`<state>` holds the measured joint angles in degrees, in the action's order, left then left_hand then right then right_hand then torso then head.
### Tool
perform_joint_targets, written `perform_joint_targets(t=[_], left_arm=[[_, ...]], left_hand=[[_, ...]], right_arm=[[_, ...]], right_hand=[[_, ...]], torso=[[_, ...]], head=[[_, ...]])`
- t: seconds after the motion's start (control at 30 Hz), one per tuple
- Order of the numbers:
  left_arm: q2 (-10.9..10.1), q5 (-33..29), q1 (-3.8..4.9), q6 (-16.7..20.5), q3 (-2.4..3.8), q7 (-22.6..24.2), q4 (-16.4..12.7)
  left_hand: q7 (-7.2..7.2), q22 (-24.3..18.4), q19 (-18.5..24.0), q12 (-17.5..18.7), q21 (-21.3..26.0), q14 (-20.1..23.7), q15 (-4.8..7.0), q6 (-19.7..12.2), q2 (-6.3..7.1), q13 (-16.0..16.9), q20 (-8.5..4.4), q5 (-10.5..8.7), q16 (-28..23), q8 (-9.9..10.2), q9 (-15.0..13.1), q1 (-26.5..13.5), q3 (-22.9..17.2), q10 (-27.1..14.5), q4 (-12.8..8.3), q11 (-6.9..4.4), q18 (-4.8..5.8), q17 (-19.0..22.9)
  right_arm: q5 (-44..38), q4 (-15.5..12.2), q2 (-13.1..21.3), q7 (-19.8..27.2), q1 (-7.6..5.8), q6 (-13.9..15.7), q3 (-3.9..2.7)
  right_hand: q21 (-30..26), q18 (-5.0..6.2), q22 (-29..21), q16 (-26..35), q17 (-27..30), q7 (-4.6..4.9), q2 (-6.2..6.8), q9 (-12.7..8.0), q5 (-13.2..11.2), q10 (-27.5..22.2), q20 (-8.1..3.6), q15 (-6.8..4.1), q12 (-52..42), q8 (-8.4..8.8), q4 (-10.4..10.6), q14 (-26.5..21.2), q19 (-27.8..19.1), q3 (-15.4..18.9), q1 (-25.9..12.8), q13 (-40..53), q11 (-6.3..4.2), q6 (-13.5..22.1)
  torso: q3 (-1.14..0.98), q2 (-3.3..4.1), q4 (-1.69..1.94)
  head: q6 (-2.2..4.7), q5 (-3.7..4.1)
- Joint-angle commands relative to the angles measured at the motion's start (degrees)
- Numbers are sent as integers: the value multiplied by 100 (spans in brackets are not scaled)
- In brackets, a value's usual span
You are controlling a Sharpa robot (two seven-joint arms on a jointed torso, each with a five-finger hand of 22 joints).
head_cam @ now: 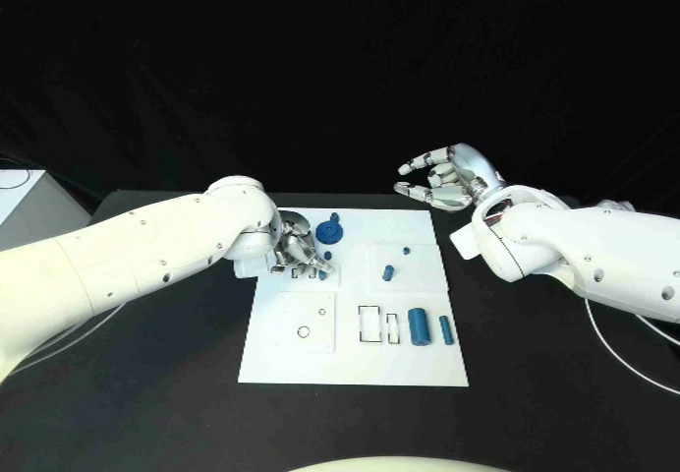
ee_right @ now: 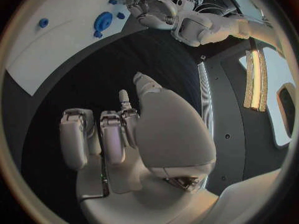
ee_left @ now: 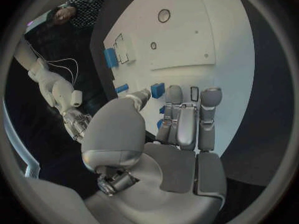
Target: Assemble the parts on the task board
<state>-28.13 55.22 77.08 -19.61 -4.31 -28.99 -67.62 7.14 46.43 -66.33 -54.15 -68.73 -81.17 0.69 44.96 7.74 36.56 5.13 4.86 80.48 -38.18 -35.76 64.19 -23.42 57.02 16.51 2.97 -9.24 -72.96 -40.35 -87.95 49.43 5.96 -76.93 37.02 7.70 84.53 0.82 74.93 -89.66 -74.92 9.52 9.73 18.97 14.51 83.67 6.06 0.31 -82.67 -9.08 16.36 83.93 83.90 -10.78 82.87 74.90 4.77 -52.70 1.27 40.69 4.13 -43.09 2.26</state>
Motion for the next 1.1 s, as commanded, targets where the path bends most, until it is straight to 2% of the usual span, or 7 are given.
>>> perform_joint_targets(t=[0.03,0.23,0.4,0.77,0.9,1.03,1.1], left_arm=[[8,-116,-2,-49,0,39,1],[16,-215,-3,-14,-1,105,3],[9,-315,-3,40,-1,160,8],[-15,-424,-2,102,-2,225,9],[-34,-435,-2,101,-2,230,2],[-58,-448,-2,105,-3,225,-9],[-70,-453,-2,127,-4,233,-18]], left_hand=[[-14,13,37,-30,-30,-10,-10,-46,-26,7,9,-10,30,-43,-24,108,-61,-30,-13,-8,92,-10],[-46,31,55,-50,-58,-5,14,-71,-179,-3,0,-16,46,-110,-128,437,-273,-57,-87,-37,91,-23],[-83,95,50,-40,-117,-14,51,-122,-268,-43,-23,-24,70,-188,-274,873,-775,-74,-314,-77,99,-52],[-92,138,50,-19,-160,-26,52,-168,-199,-84,-20,-18,90,-215,-374,941,-1240,-80,-478,-82,109,-76],[-87,155,54,-8,-183,-32,50,-184,-131,-109,-19,-11,99,-231,-436,895,-1584,-74,-603,-84,109,-86],[-66,214,37,26,-248,-56,60,-207,12,-159,-26,52,121,-295,-579,780,-2315,-71,-1014,-58,115,-119],[-37,257,26,22,-300,-75,44,-193,66,-176,-18,216,136,-342,-671,571,-2713,-41,-1244,-52,120,-143]], right_arm=[[5,10,-8,-2,2,-75,-4],[7,25,-14,-14,6,-100,-4],[8,33,-13,-30,8,-122,-3],[8,51,-17,-57,9,-170,-2],[8,56,-17,-63,9,-181,-2],[11,60,-14,-65,9,-188,-2],[12,63,-14,-67,10,-191,-2]], right_hand=[[-29,91,931,-3,-1453,-5,-5,-3,-35,-32,0,-5,17,-40,2,590,311,-27,-68,921,-14,48],[-38,93,923,-2,-1451,-6,-6,-2,-32,-28,0,-5,12,-43,-1,590,307,-32,-73,924,-15,49],[-38,93,923,-2,-1451,-6,-6,-2,-32,-28,0,-5,12,-43,-1,590,307,-32,-73,924,-15,49],[-45,95,917,3,-1442,-6,-7,-2,-28,-36,0,-5,21,-46,-3,587,304,-37,-74,917,-15,49],[-45,95,917,2,-1443,-6,-7,-2,-27,-34,0,-6,19,-46,-4,588,304,-37,-75,919,-15,49],[-45,95,917,-2,-1451,-6,-5,-1,-22,-28,0,-6,11,-49,-6,590,304,-41,-78,924,-16,50],[-45,95,917,-2,-1451,-6,-5,-1,-22,-28,0,-6,11,-49,-6,590,304,-41,-78,924,-16,50]], torso=[[-2,0,1],[-2,0,1],[-4,4,-3],[1,1,2],[0,0,1],[-2,2,3],[-3,3,5]], head=[[-4,-6],[1,15],[-4,9],[-19,-10],[-23,-16],[-26,-26],[-27,-27]])
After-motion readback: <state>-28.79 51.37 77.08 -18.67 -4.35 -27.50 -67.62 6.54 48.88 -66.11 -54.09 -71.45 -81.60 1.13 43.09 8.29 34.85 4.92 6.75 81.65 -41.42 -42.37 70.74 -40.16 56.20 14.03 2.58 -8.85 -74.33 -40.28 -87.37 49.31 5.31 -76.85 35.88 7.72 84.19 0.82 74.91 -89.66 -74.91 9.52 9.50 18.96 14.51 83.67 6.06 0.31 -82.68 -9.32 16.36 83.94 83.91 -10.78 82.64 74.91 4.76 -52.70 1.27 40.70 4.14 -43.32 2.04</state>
